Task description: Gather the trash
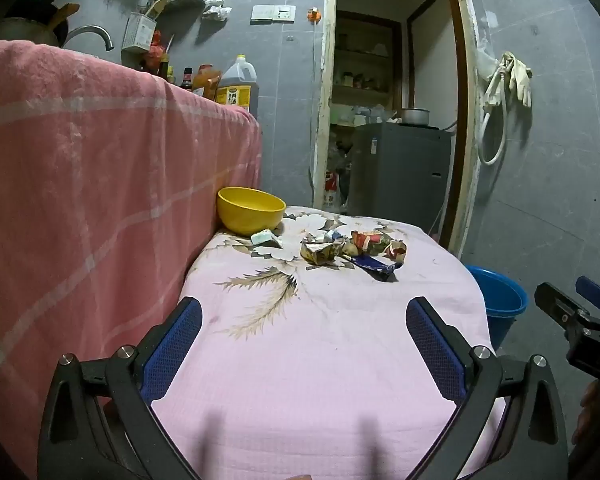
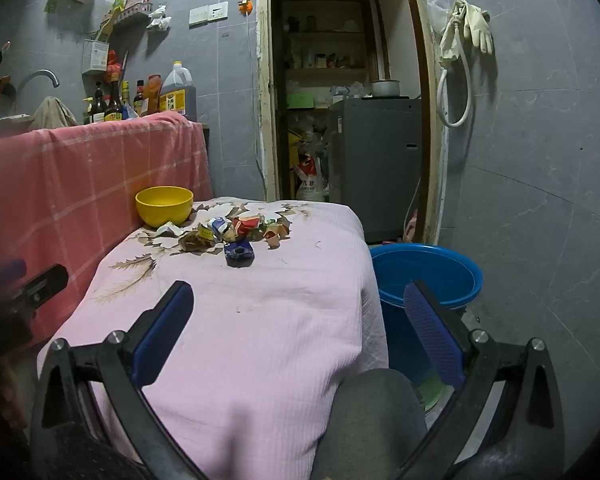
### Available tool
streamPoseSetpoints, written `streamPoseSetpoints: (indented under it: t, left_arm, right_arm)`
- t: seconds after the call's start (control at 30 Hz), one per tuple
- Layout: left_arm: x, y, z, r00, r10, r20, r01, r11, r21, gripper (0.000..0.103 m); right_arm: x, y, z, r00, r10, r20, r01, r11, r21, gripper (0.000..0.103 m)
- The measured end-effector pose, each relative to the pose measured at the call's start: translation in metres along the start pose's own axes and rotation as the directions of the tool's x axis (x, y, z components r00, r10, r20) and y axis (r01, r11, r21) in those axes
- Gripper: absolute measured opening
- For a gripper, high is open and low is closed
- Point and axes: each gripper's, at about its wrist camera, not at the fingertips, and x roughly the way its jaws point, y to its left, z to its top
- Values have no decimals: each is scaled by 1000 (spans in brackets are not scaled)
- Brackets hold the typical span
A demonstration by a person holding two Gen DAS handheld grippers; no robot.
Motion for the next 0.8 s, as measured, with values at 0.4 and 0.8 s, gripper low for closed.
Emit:
streamPoseSetpoints:
  t: [0.4,0.8]
  left_arm:
    - [2,-1,-2,1000,7,-4,-7,1000,-1,100]
    - [1,-1,-4,1000,7,-9,-7,1000,-4,100]
  right_arm:
    - [1,1,0,1000,0,-6,0,1000,4,103]
    - [2,-2,1,1000,-1,-8,1,1000,6,103]
